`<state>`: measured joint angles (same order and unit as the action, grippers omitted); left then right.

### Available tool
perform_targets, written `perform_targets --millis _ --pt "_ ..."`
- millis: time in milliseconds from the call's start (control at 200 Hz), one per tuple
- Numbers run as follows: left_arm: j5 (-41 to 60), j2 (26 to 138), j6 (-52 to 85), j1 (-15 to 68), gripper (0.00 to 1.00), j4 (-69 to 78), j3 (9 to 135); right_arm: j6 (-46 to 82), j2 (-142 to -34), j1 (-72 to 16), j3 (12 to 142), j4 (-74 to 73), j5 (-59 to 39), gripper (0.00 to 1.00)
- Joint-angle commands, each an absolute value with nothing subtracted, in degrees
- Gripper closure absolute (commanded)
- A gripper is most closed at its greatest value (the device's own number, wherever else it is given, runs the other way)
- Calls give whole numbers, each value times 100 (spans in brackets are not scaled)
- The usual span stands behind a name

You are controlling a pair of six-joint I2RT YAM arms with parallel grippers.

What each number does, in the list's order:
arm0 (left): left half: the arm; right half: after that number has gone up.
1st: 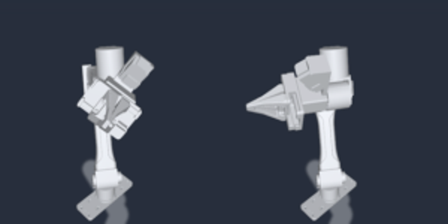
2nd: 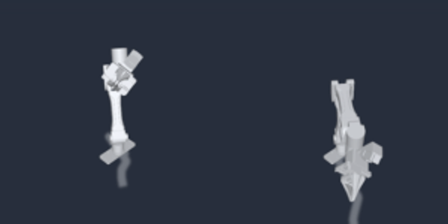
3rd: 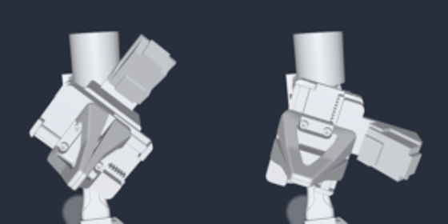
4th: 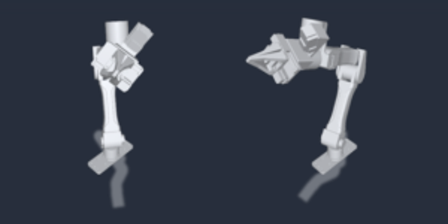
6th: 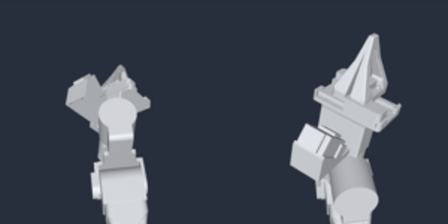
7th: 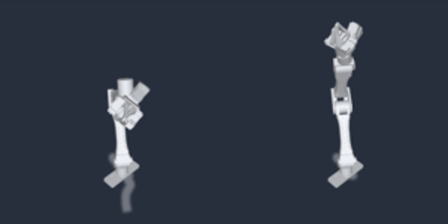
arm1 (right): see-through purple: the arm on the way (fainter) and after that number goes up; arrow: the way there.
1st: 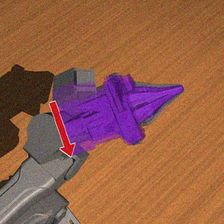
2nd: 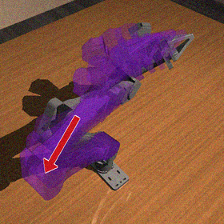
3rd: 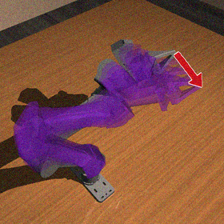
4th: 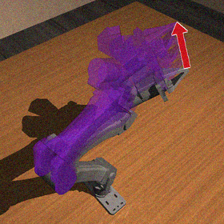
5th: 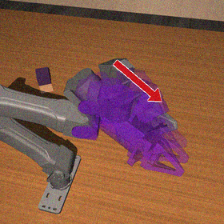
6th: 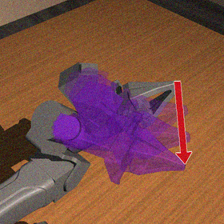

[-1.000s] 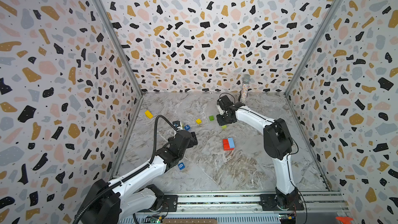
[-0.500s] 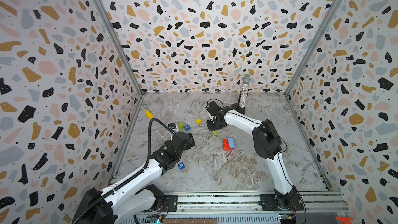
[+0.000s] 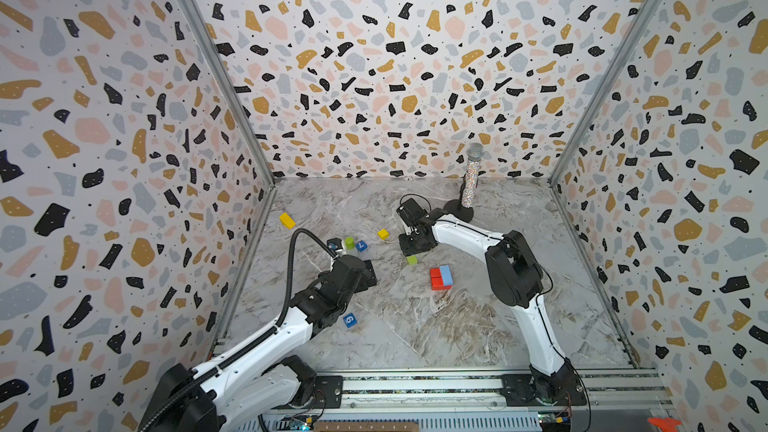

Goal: Build the wood block tower

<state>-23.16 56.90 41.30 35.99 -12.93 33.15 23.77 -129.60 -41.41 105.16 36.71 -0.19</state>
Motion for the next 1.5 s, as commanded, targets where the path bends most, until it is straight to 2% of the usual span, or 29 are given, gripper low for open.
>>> perform_targets --millis 0,330,641,851,1216,1497 --pt "-2320 5673 4038 3553 0 -1269 3397 2373 -12486 -4098 10508 3586 0 53" --pt "-2358 6044 4069 3556 0 -1489 3778 2154 -10888 -3756 9372 2540 -119 48" --pt "-2229 6959 4176 3571 0 -1515 4498 2258 -9064 -2967 7289 1297 -599 39" --pt "-2289 7674 4087 3651 0 -1447 4970 2422 -8209 -2268 6095 665 -1416 22" --pt "-1971 9186 4323 3718 5 -1267 5747 3175 -6626 -1359 3882 -779 -1812 17" --pt "-1989 10204 4315 4005 14 -1443 6656 3342 -6155 -1266 3326 -1182 -1851 18"
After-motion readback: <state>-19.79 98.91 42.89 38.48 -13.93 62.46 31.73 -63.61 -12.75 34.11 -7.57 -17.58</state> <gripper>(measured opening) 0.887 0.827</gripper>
